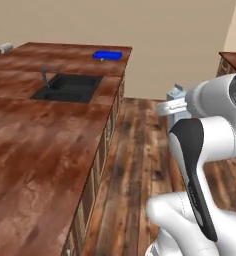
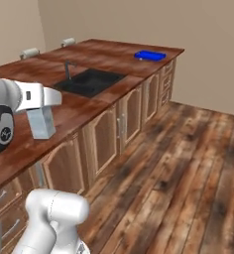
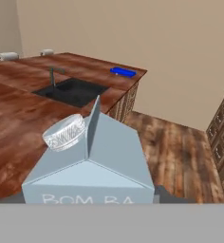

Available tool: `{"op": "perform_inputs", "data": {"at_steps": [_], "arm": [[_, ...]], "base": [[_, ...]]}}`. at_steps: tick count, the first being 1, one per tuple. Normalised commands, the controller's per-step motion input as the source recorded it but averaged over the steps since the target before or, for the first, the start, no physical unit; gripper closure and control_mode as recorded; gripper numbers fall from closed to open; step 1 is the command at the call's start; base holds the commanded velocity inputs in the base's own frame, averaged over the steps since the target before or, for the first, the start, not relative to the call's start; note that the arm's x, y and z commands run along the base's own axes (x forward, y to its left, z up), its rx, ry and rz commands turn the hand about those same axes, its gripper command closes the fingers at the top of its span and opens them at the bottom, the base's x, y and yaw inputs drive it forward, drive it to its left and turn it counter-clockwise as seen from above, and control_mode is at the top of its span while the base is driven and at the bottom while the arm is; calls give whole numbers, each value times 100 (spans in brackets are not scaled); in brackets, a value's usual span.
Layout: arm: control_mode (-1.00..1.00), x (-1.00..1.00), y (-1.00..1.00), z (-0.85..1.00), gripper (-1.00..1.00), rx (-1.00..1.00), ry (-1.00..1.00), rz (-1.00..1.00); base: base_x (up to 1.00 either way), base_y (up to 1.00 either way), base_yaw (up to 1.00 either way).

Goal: Take out the milk from the fridge and place it on the tray on the counter. Then take the sugar cube near the tray and place it in the tray.

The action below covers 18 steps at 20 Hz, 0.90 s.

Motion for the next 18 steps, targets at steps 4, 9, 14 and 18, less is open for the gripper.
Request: {"op": "perform_inputs", "data": {"at_steps": [4,9,14,18], "arm": [[100,0,0,0,100,0,0,0],[100,0,0,0,100,0,0,0],[100,0,0,0,100,0,0,0],[100,0,0,0,100,0,0,0]], "base": [[100,-100,0],[100,-100,0],[100,-100,22],[100,-94,48]]}}
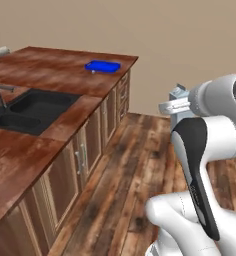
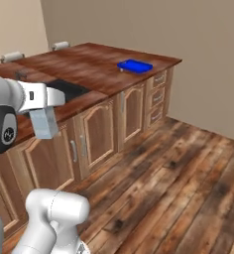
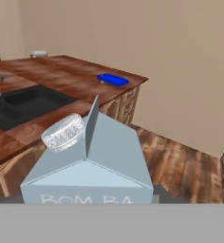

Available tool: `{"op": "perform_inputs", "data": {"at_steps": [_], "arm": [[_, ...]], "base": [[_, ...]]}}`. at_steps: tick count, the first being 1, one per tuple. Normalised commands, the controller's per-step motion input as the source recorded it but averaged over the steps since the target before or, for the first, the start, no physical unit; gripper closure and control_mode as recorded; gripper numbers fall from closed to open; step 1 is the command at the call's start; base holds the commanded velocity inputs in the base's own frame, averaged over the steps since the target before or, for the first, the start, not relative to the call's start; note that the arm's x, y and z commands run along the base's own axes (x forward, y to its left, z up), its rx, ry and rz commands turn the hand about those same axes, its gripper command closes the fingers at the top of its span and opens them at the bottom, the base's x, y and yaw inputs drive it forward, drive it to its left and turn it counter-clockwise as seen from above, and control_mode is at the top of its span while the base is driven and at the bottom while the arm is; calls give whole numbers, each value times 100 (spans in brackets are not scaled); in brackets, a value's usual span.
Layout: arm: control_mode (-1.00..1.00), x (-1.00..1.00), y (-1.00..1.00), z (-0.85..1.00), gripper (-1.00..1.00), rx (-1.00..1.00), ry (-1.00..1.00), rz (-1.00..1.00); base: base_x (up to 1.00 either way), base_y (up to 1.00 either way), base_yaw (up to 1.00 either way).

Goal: Take out the milk from the fridge and place it on the tray on the counter. Then take the sugar cube near the tray and place it in the tray.

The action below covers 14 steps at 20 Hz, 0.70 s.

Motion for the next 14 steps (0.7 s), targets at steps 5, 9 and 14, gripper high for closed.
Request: {"op": "perform_inputs", "data": {"at_steps": [5,9,14], "arm": [[100,0,0,0,100,0,0,0],[100,0,0,0,100,0,0,0],[100,0,0,0,100,0,0,0]], "base": [[99,-83,58],[85,-76,64],[71,-83,63]]}}
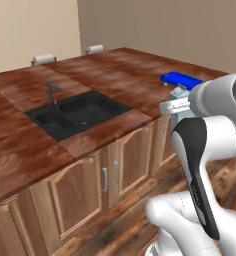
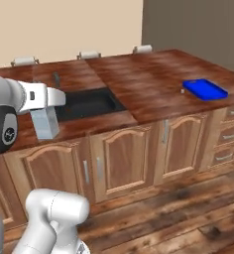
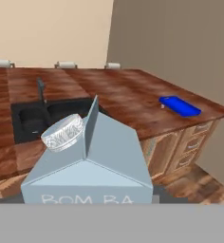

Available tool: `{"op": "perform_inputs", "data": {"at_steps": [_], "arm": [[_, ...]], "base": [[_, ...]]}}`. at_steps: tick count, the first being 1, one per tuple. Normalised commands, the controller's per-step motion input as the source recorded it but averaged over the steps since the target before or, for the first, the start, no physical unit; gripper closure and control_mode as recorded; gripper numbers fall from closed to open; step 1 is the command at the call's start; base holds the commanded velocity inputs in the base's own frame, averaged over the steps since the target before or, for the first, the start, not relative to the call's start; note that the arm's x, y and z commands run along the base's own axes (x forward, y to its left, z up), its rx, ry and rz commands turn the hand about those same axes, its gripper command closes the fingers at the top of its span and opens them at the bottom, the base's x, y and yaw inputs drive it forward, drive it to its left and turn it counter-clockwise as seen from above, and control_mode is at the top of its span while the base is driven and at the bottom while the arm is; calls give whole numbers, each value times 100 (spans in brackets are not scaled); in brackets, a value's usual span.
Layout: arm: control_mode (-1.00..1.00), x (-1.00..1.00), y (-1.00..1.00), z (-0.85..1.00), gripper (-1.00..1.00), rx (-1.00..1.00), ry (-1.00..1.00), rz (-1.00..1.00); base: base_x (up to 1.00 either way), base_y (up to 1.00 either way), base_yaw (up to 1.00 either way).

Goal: Take out the milk from the fridge and place it on the tray on the counter. Then take the sugar cube near the tray and place it in the tray.

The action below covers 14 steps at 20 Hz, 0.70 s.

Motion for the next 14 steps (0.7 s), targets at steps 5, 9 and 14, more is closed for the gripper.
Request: {"op": "perform_inputs", "data": {"at_steps": [5,9,14], "arm": [[100,0,0,0,100,0,0,0],[100,0,0,0,100,0,0,0],[100,0,0,0,100,0,0,0]], "base": [[9,-94,60],[-45,-100,46],[6,-100,21]]}}
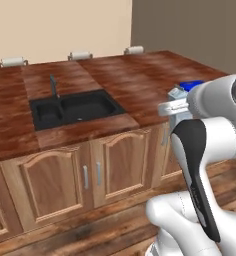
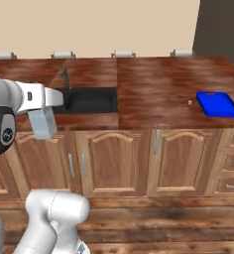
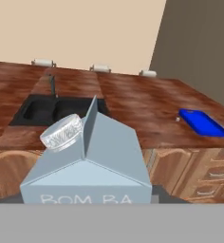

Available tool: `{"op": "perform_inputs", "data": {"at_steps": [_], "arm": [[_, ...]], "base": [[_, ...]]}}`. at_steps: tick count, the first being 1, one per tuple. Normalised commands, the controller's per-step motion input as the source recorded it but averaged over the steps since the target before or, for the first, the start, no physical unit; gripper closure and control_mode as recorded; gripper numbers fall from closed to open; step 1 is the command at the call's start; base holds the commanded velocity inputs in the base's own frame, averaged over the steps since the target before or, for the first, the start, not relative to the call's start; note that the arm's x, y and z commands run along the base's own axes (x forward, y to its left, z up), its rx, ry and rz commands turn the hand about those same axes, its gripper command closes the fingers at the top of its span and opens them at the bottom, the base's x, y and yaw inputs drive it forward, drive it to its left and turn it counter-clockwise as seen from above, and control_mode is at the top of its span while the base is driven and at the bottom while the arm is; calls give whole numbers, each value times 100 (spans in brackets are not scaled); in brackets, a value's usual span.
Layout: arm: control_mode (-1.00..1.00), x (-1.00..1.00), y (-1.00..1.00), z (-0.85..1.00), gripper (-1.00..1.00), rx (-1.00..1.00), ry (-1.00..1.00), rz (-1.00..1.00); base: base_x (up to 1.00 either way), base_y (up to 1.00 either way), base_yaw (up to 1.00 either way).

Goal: Take out the milk from the fridge and place it on the tray on the counter. Then take the sugar cube near the tray and place it in the tray.

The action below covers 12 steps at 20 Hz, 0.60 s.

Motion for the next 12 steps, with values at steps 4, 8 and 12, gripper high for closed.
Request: {"op": "perform_inputs", "data": {"at_steps": [4,8,12], "arm": [[100,0,0,0,100,0,0,0],[100,0,0,0,100,0,0,0],[100,0,0,0,100,0,0,0]], "base": [[59,-100,10],[92,-100,20],[88,-100,18]]}}
